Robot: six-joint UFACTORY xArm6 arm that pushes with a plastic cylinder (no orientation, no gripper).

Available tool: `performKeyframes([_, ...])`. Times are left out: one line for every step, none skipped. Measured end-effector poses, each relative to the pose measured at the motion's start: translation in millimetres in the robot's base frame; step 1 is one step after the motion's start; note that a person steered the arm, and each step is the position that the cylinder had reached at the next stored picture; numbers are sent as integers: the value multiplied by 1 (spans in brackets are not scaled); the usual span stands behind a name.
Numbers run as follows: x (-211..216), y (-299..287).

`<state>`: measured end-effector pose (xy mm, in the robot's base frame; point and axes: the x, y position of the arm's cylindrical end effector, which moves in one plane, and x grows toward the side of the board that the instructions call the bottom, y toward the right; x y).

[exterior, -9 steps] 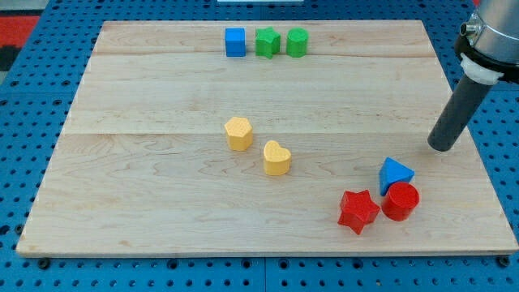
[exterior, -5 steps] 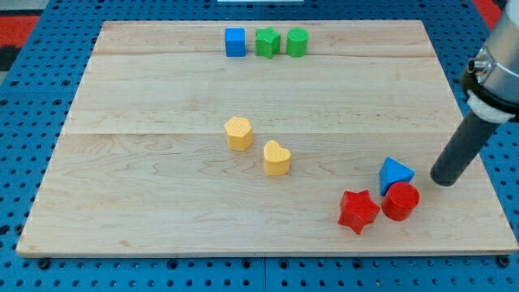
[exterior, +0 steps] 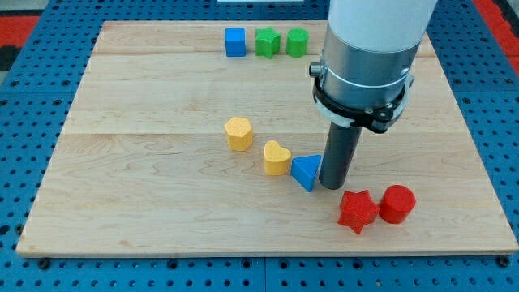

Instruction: Drag the triangle left to the cube

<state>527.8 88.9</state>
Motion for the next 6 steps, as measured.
performKeyframes([0, 0])
performKeyframes([5, -2])
performKeyframes([7, -17])
performKeyframes([-7, -47])
performKeyframes([-49, -72])
performKeyframes([-81, -80])
